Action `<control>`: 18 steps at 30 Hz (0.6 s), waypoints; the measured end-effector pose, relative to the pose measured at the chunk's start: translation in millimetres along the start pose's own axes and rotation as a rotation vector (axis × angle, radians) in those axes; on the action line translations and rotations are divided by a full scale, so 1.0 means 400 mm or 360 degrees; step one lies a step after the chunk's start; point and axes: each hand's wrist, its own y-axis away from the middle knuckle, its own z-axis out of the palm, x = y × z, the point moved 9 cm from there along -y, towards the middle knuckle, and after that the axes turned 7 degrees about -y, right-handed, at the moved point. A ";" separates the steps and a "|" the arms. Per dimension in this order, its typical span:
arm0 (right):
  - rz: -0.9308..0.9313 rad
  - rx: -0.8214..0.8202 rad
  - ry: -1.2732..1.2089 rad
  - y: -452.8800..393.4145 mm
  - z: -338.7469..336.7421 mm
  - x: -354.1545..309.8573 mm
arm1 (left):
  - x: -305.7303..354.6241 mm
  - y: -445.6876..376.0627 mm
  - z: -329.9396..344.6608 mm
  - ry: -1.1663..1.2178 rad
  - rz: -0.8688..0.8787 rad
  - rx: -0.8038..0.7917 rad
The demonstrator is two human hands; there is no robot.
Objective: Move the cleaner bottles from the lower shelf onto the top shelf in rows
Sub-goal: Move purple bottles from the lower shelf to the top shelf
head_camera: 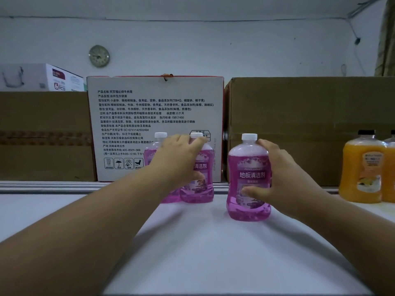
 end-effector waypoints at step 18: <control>0.0013 -0.0027 0.0638 -0.058 0.053 -0.072 | 0.169 0.270 0.059 0.0571 0.0047 -0.0958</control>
